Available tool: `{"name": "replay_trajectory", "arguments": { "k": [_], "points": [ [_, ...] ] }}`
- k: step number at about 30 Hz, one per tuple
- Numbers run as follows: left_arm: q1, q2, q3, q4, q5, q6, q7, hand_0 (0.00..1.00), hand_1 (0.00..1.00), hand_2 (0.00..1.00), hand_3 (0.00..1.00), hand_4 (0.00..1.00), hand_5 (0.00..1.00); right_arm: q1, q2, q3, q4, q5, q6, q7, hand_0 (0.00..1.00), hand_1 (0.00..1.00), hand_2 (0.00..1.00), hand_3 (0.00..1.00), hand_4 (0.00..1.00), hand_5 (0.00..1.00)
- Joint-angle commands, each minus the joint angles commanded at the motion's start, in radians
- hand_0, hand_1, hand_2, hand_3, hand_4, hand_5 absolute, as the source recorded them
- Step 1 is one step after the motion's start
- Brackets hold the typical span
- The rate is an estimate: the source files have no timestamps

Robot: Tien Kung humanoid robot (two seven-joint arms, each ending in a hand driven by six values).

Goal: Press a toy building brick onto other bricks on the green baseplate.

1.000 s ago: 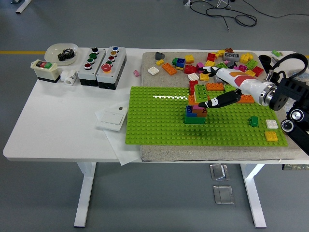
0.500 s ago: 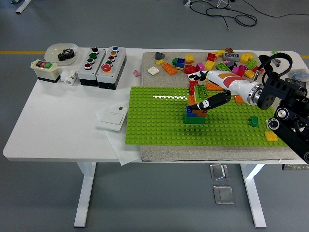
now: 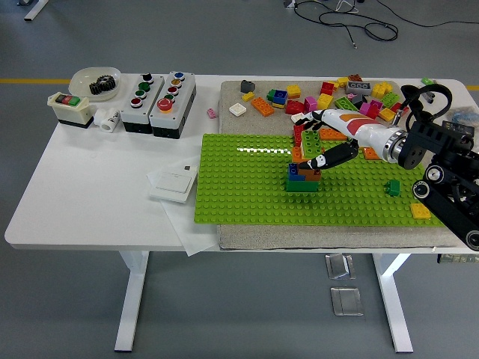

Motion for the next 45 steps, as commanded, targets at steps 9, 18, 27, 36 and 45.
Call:
{"name": "replay_trajectory", "arguments": {
  "k": [9,18,27,36,45],
  "points": [
    [-0.001,0.000,0.004,0.000,-0.007,0.002,-0.001,0.873,0.834,0.827,0.630,0.710,0.638,-0.001,0.003,0.002,-0.009,-0.019,-0.026,0.005,0.502,0.580,0.665,0.751,0.998,0.294],
    [-0.003,-0.001,0.003,0.000,-0.006,0.002,-0.001,0.872,0.835,0.827,0.630,0.710,0.636,-0.001,0.003,-0.003,-0.008,-0.021,-0.035,0.012,0.440,0.527,0.623,0.689,0.947,0.281],
    [-0.001,-0.001,0.000,0.000,-0.001,0.002,0.000,0.871,0.835,0.828,0.630,0.710,0.635,0.002,0.003,-0.003,0.006,-0.020,-0.037,0.016,0.434,0.505,0.601,0.629,0.869,0.249],
    [0.002,-0.001,-0.004,0.000,0.007,0.002,0.000,0.872,0.835,0.827,0.629,0.710,0.635,0.003,0.005,-0.008,0.003,-0.025,-0.041,0.014,0.426,0.498,0.582,0.607,0.857,0.245],
    [0.006,-0.001,-0.010,0.000,0.018,0.001,0.001,0.871,0.835,0.827,0.628,0.710,0.635,0.003,-0.001,-0.004,0.010,-0.017,-0.047,0.017,0.359,0.465,0.548,0.573,0.832,0.231]
  ]
}}
